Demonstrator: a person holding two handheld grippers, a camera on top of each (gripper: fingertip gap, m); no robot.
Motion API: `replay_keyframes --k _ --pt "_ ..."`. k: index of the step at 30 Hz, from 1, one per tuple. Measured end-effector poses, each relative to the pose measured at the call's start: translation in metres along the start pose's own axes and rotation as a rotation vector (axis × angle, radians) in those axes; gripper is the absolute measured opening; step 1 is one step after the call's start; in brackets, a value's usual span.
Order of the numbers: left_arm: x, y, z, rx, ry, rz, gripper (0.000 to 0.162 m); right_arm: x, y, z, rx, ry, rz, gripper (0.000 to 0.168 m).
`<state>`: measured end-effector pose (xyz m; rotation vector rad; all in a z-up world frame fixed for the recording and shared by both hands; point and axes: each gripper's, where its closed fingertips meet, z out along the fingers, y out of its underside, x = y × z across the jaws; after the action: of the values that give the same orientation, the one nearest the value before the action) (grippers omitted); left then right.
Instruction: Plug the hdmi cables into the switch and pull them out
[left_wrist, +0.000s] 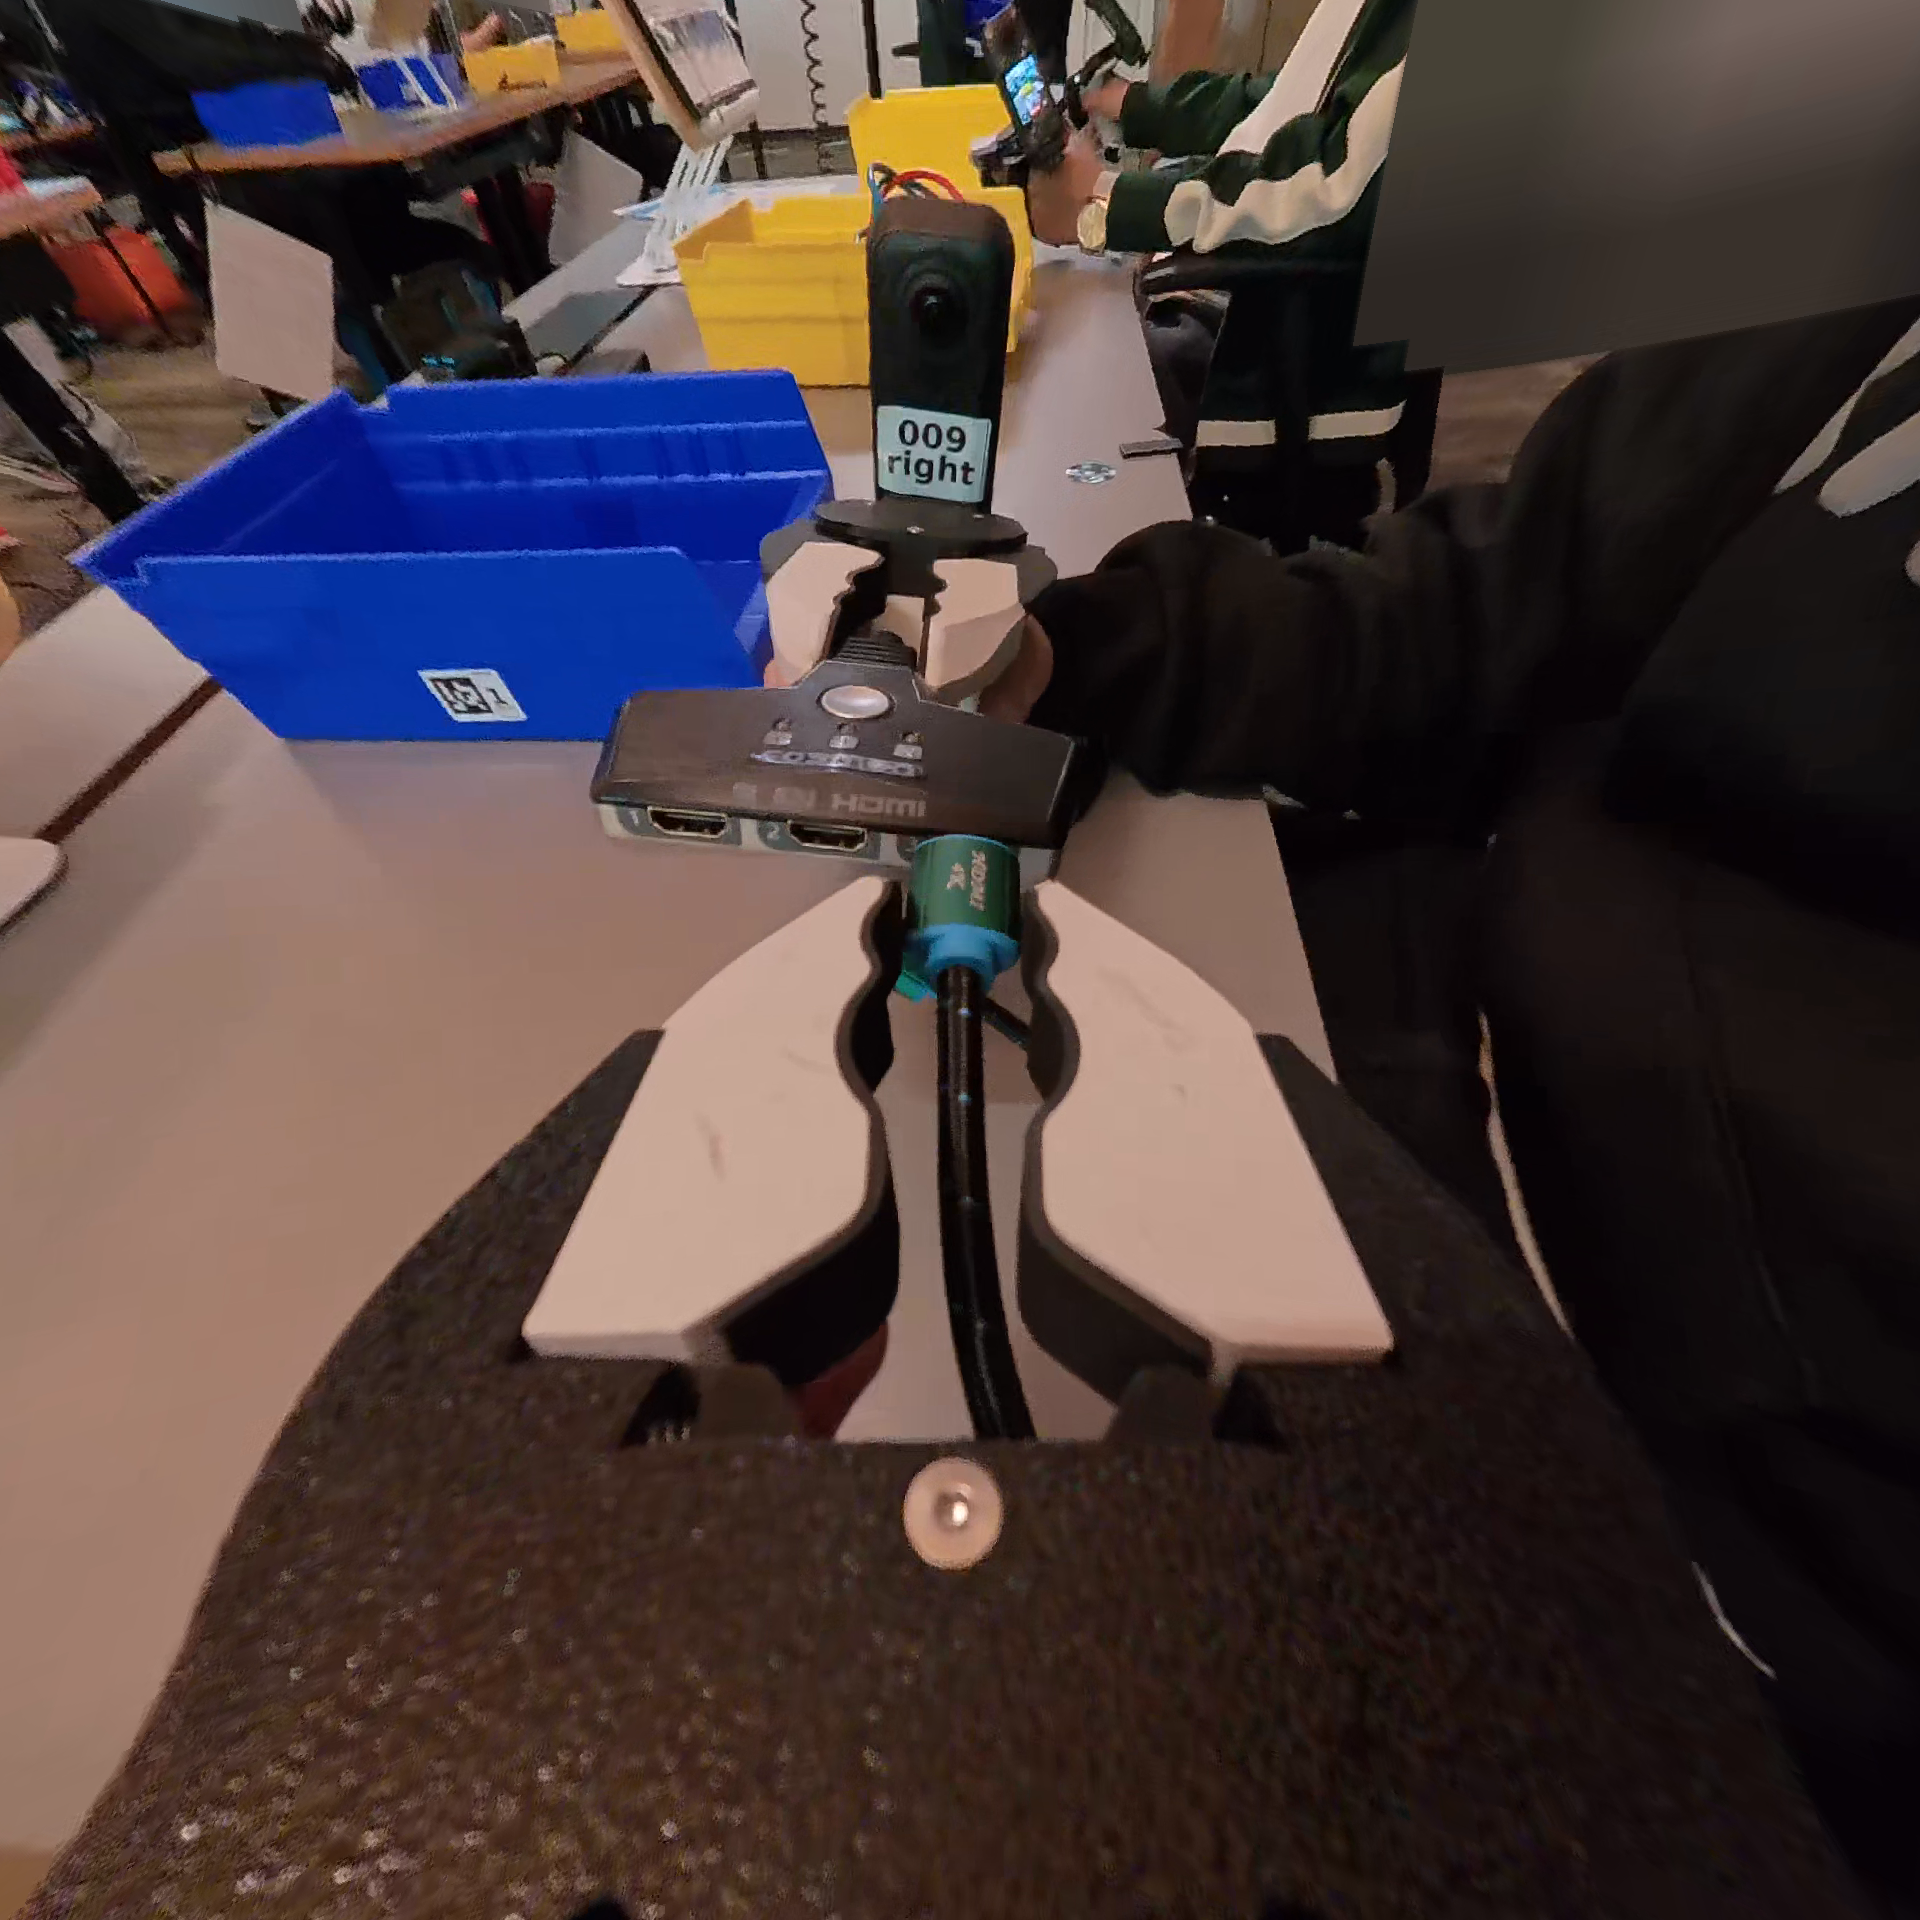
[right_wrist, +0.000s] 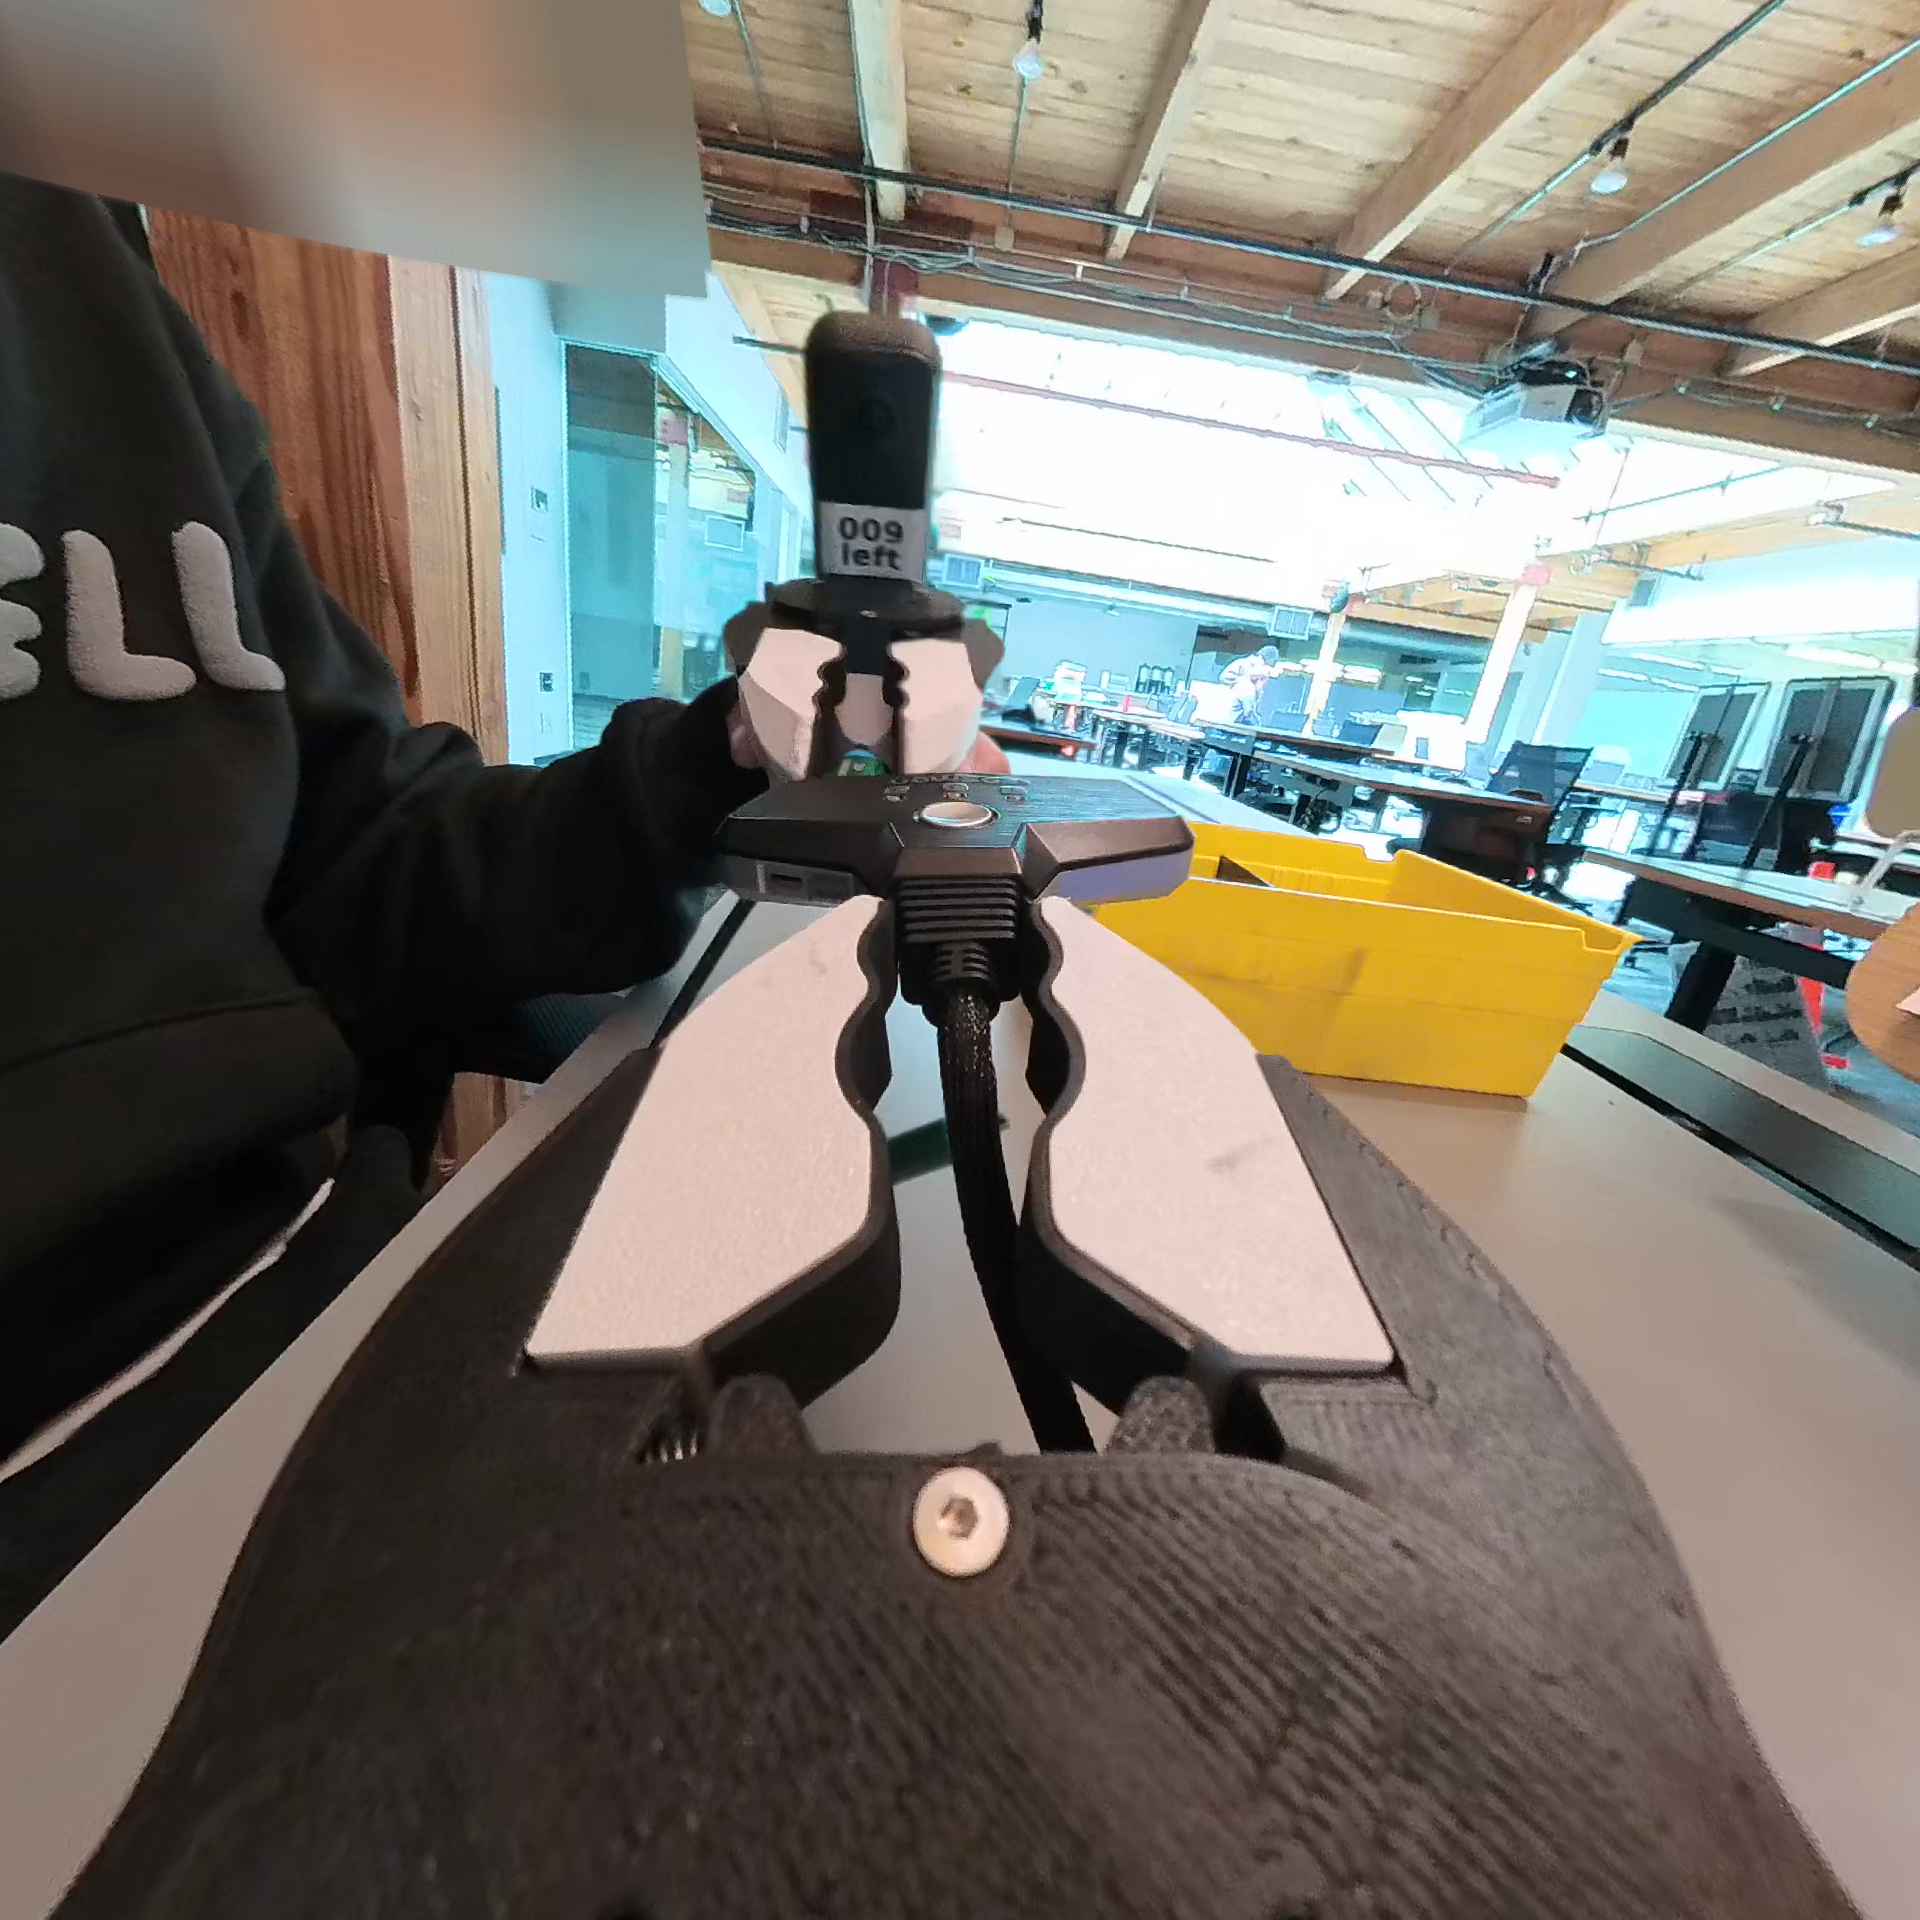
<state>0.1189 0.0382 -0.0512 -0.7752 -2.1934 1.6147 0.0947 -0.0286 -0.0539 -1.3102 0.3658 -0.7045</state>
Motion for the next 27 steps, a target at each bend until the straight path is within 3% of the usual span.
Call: replay_keyframes --k 4,6,8,10,14,19,23,27 --pt "-0.033 -0.014 -0.05 0.054 -0.268 0.023 0.03 0.012 -0.005 -0.007 0.037 0.059 0.023 0.022" --pt "-0.07 -0.012 -0.101 0.106 -0.536 -0.058 0.035 0.016 -0.007 -0.011 0.059 0.078 0.039 0.022" --pt "-0.104 0.007 -0.158 0.104 -0.813 -0.144 0.037 0.019 -0.007 -0.013 0.061 0.097 0.047 0.022" --pt "-0.121 0.044 -0.199 0.008 -0.988 -0.244 0.036 0.019 -0.007 -0.012 0.059 0.094 0.046 0.022" --pt "-0.116 0.117 -0.199 -0.293 -0.878 -0.384 0.046 0.018 -0.007 -0.012 0.065 0.089 0.049 0.022" --pt "-0.116 0.146 -0.167 -0.443 -0.754 -0.322 0.046 0.017 -0.007 -0.012 0.064 0.082 0.045 0.022" --pt "-0.123 0.162 -0.171 -0.574 -0.818 -0.304 0.01 0.017 -0.007 -0.012 0.065 0.083 0.045 0.022" --pt "-0.123 0.155 -0.17 -0.55 -0.812 -0.284 0.008 0.015 -0.009 -0.012 0.08 0.064 0.055 0.022"
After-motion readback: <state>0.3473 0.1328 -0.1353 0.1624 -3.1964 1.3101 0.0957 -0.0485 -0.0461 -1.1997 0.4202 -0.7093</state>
